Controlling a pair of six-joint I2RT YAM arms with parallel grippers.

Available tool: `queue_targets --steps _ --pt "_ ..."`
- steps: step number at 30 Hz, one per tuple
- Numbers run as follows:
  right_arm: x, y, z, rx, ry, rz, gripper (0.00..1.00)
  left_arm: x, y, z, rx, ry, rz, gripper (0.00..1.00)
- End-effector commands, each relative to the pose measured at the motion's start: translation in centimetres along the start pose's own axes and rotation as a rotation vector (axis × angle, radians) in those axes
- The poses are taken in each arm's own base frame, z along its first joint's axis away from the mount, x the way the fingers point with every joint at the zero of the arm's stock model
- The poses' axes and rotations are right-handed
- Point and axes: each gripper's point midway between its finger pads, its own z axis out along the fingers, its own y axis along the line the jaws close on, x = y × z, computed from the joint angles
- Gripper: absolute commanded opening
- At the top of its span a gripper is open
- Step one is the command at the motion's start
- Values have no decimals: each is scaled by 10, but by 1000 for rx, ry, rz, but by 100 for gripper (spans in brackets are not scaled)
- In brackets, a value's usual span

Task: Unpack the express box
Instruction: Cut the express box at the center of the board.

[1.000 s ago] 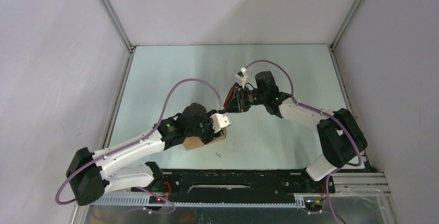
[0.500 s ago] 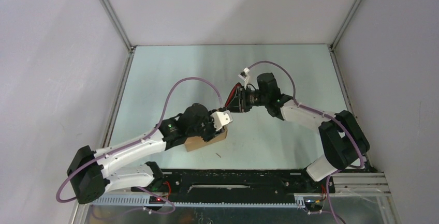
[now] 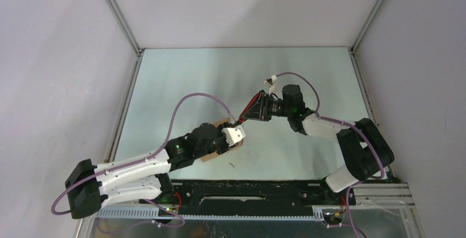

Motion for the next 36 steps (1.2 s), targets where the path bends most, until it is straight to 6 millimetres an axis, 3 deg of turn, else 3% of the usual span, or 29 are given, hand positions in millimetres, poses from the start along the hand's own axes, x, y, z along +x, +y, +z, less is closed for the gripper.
queue_targets --steps 1,8,13,21,22,25,26,28,31,36 --pt "-13 10 -2 -77 -30 8 0 -28 21 -6 -157 -124 91 0" --pt "8 9 -5 -71 10 33 0 -35 53 -12 -360 -160 61 0" --pt "28 5 1 -44 37 21 0 -39 54 -14 -372 -188 66 0" --pt "12 -2 -9 -93 13 48 0 -38 43 -11 -299 -160 49 1" --pt "13 -1 -9 -92 21 35 0 -39 39 -10 -265 -147 52 8" --pt "14 3 -8 -88 45 -20 0 -46 42 -10 -231 -119 -55 47" --pt "15 5 -9 -96 53 -43 0 -40 39 -10 -189 -87 -77 57" --pt "15 9 -10 -110 67 -92 0 -43 27 -13 -100 -95 -62 71" --pt "10 8 -10 -68 88 -178 0 -43 1 -19 58 -115 -3 79" --pt "14 26 -11 -115 119 -275 0 -25 -30 -18 289 -13 12 81"
